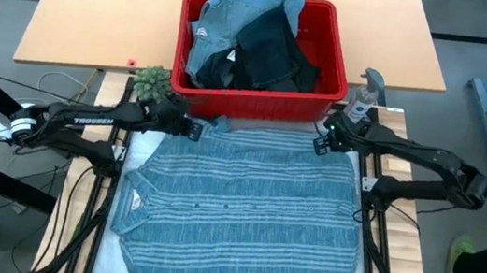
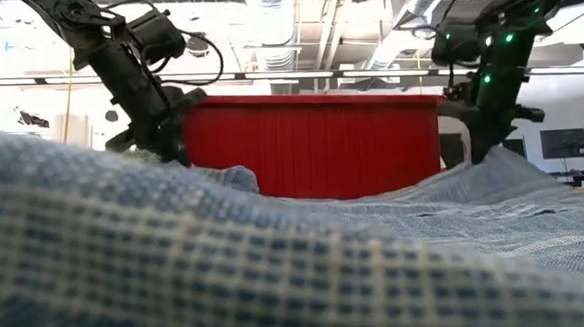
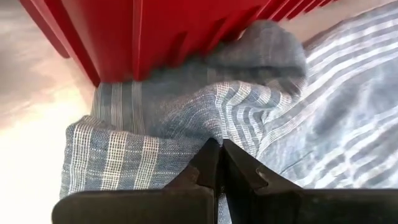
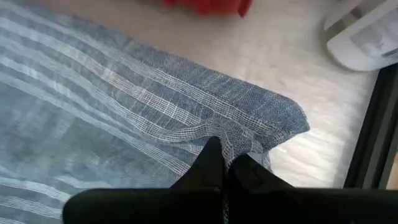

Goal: Fold Laundry from Bin
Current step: Fold the blue polo shirt

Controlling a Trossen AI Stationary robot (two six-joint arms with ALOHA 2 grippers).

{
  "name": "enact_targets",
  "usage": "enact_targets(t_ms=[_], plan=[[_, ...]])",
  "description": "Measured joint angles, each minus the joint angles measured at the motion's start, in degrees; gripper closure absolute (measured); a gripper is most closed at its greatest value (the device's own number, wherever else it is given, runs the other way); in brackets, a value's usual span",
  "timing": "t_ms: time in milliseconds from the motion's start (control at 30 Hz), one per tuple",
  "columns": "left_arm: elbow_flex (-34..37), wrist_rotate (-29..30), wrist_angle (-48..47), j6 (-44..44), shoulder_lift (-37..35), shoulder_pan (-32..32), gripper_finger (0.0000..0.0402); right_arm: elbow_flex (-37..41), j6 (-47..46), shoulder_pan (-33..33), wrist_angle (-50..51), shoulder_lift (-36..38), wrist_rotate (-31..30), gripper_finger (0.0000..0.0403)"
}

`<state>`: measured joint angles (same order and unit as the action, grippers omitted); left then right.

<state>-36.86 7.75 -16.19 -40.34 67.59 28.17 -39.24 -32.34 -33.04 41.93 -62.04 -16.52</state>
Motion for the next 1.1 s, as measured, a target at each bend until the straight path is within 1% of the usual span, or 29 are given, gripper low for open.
enact_targets(t_ms=[233, 300, 433, 600, 733, 900, 1100], plan=[[-0.1, -1.5, 0.0, 0.2, -5.9, 0.0, 0.0401, -1.2, -1.7, 5.1, 1.4, 4.8, -2.0, 0.0385], [-0.1, -1.6, 0.0, 0.5, -7.9, -0.6, 0.0401, -2.1, -2.3, 7.1, 2.4, 5.7, -3.9, 0.0385], [-0.1, -1.2, -0.2, 0.5, -11.9, -2.6, 0.0401, -4.3, -4.5, 11.6, 6.2, 7.0, -8.9, 0.0385], [-0.1, 0.5, -2.3, 0.6, -15.6, -6.5, 0.0401, -6.5, -8.7, 17.5, 11.9, 7.4, -11.3, 0.0385], [-0.1, 2.0, -4.3, -0.1, -17.2, -10.9, 0.0401, -7.2, -14.0, 23.9, 15.6, 7.4, -13.9, 0.0385], [-0.1, 3.5, -5.6, -3.0, -18.7, -16.4, 0.0401, -7.2, -23.9, 33.6, 20.1, 7.4, -15.4, 0.0385], [-0.1, 4.7, -6.5, -4.6, -19.9, -21.1, 0.0401, -7.2, -35.9, 45.1, 24.6, 7.4, -17.6, 0.0385]])
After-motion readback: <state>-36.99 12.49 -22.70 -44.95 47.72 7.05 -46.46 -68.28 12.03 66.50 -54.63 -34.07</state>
